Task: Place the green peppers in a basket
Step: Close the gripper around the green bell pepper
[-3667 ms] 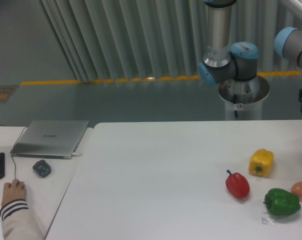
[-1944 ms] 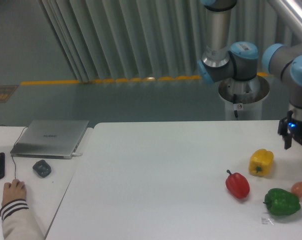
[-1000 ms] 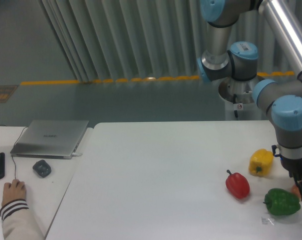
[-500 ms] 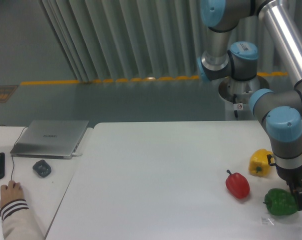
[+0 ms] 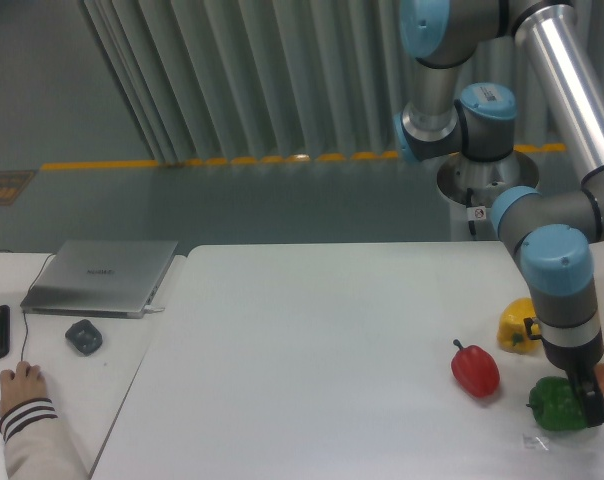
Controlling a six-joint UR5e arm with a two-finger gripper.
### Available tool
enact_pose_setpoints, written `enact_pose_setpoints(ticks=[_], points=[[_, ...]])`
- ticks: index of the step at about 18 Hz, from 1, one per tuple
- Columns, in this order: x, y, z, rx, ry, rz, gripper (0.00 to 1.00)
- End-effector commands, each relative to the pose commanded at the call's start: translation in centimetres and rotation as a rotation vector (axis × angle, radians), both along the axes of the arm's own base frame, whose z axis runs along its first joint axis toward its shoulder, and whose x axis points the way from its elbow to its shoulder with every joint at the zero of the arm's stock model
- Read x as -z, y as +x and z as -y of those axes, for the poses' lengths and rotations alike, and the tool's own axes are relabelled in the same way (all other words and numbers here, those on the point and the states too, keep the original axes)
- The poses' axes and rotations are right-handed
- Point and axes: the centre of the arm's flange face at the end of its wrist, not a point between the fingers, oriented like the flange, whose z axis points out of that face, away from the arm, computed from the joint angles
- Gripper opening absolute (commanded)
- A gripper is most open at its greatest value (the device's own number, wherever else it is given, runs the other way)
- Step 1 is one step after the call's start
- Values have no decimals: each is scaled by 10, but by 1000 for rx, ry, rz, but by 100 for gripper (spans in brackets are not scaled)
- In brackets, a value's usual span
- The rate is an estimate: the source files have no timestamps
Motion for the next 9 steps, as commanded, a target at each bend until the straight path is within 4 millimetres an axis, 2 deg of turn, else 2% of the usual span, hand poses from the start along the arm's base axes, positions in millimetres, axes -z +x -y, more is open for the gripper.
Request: enact_pose_setpoints(ticks=[8,9], points=[[10,9,-9,16,-18,-8,99],[10,9,-9,10,-17,-7,84]])
